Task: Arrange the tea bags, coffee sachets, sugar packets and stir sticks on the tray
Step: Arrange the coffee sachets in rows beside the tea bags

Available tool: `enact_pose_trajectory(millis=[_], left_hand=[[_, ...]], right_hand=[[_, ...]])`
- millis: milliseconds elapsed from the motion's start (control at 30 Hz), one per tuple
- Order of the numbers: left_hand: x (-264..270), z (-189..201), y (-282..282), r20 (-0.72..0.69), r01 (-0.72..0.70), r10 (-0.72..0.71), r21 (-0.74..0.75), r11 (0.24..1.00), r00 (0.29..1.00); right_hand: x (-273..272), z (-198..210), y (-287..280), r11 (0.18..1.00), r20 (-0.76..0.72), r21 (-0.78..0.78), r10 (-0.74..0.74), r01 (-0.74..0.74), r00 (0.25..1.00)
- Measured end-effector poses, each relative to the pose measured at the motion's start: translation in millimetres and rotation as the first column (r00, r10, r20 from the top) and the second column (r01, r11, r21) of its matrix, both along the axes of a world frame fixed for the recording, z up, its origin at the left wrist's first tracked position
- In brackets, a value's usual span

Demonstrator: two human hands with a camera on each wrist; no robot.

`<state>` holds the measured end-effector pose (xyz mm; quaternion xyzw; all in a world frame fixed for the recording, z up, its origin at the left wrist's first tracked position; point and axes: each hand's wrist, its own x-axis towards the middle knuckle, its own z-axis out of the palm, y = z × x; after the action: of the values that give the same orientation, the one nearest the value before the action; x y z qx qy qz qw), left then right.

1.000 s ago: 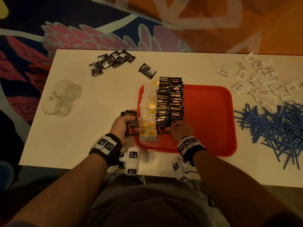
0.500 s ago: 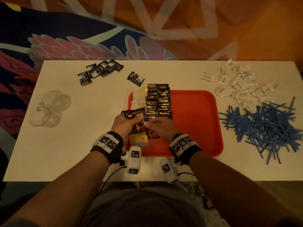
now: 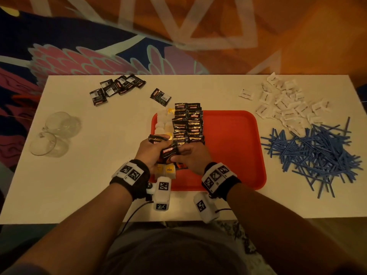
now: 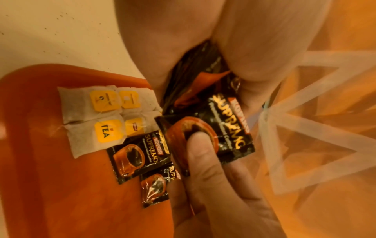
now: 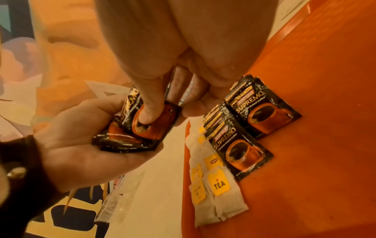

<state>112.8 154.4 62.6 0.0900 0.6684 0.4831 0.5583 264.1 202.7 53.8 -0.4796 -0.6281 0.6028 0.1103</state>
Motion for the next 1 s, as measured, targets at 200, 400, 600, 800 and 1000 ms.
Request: enact_pose_trajectory(millis=[200, 400, 600, 800, 1000], left_hand=[[5.3, -0.4, -1.1, -0.023, 0.112, -0.11, 0.097, 0.989, 0.994], [17.3, -9.8, 7.5, -0.345, 0.215, -0.163, 0.117, 0.97, 0.924], [20.9, -20.3, -7.3, -0.703, 0.568, -0.602, -0.337, 0.751, 0.378], [28.1, -26.3, -17.4, -0.617, 0.588, -0.786, -0.644, 0.489, -0.023], [30.7, -36.5, -16.9, -0.567, 0.551, -0.8, -0.738, 0.389, -0.194]], right_hand=[[9.8, -7.5, 1.0, 1.0, 0.024, 0.01, -0.007, 0.007, 1.0], [31.8, -27.9, 8.8, 0.999, 0.196, 0.034, 0.0, -0.007, 0.981], [62.4, -52.5, 20.1, 0.998, 0.392, 0.02, -0.057, 0.054, 0.918], [62.8, -65.4, 24.8, 0.99, 0.439, -0.009, -0.124, 0.142, 0.89], [54.4, -71.7, 24.9, 0.987, 0.442, 0.018, -0.154, 0.163, 0.884]])
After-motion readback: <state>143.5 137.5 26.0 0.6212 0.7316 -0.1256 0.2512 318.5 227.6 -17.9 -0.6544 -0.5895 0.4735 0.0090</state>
